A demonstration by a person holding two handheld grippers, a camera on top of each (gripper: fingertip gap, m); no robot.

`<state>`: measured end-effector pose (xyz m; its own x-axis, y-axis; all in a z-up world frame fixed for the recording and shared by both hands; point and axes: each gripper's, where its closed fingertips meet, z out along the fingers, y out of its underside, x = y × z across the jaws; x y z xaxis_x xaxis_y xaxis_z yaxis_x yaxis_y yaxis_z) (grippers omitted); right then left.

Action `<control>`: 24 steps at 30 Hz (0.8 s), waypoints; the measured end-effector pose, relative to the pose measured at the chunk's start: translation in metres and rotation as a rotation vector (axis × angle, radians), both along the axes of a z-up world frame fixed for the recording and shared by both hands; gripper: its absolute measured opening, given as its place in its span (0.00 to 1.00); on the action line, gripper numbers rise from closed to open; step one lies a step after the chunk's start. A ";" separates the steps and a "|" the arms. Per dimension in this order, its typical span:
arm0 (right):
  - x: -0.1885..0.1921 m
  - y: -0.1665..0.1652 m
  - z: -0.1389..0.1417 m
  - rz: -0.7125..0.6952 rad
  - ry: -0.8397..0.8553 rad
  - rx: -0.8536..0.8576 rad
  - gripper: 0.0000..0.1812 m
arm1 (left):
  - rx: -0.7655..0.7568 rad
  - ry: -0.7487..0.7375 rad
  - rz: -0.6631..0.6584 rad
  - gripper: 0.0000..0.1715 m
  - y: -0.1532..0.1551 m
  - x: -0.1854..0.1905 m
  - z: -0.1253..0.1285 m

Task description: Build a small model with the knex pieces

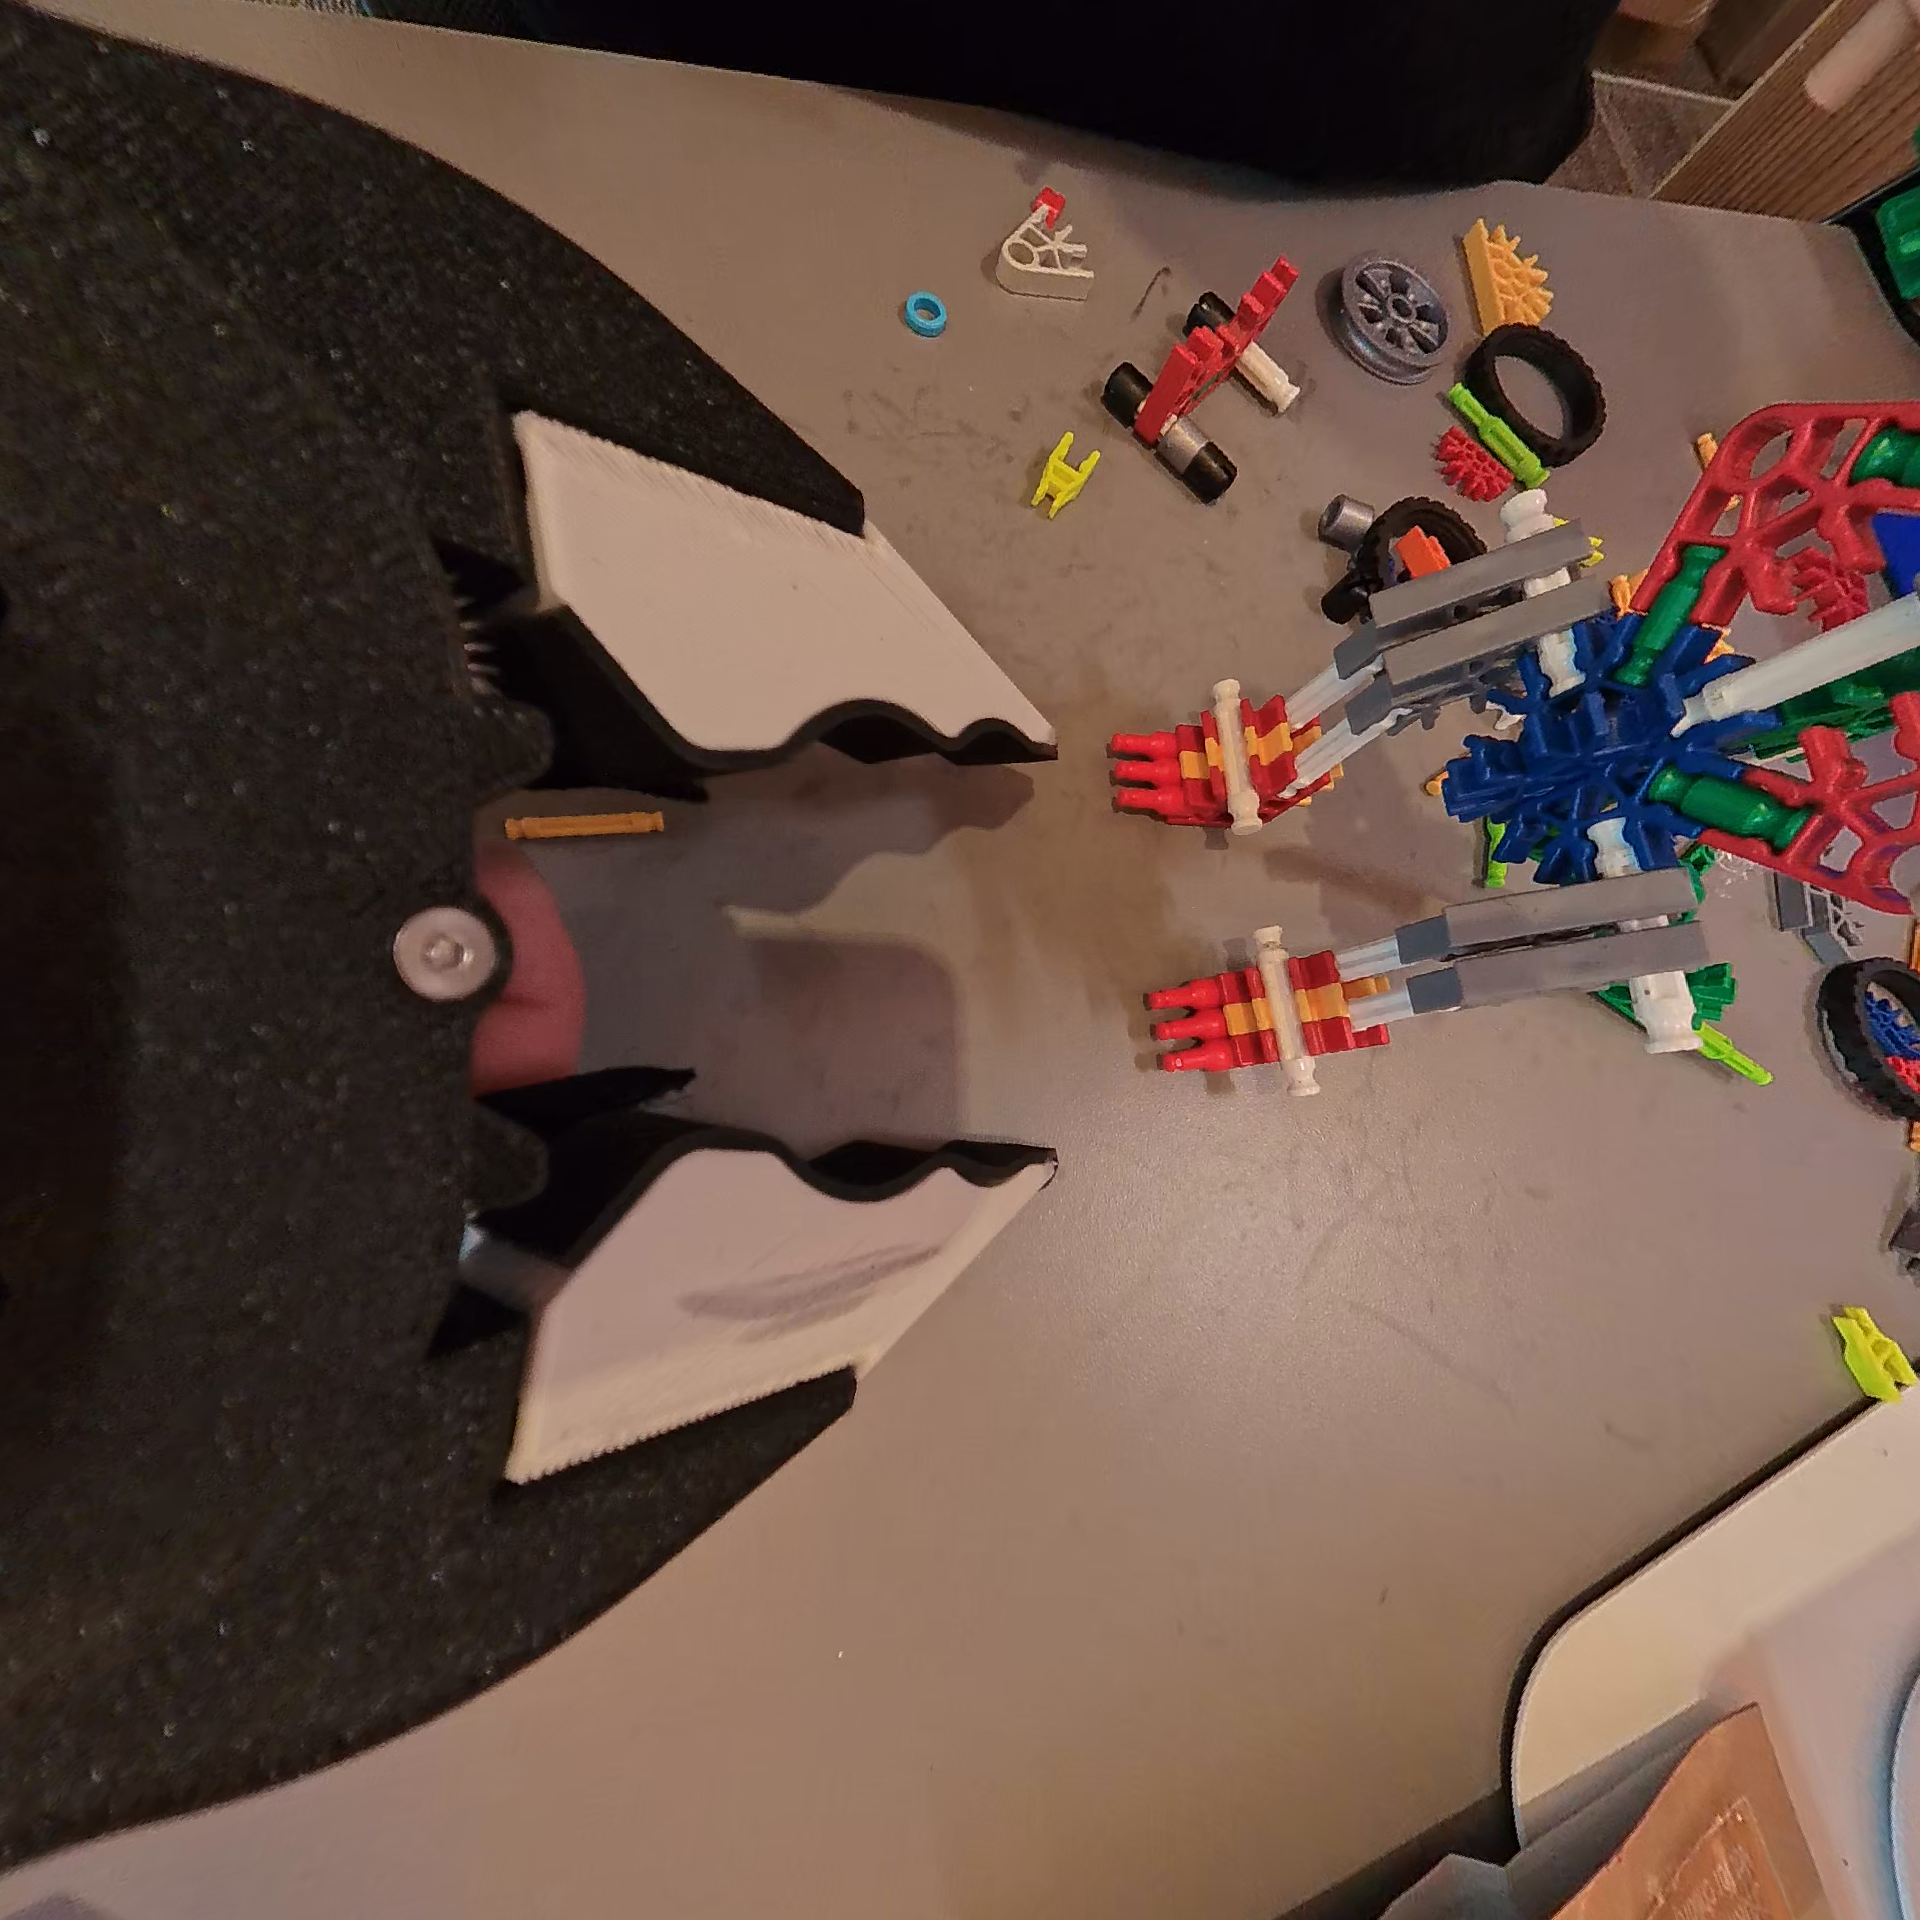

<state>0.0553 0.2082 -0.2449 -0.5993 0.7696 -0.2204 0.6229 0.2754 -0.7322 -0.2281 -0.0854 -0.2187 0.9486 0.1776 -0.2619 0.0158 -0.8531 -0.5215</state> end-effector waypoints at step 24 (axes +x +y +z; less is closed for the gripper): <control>0.000 0.000 0.000 -0.002 -0.002 -0.005 0.40 | -0.015 -0.171 0.247 0.14 0.008 -0.031 -0.029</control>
<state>0.0554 0.2084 -0.2445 -0.5972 0.7697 -0.2255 0.6248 0.2702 -0.7325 -0.2594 -0.0775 -0.2476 0.9077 0.4059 -0.1064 0.3102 -0.8200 -0.4811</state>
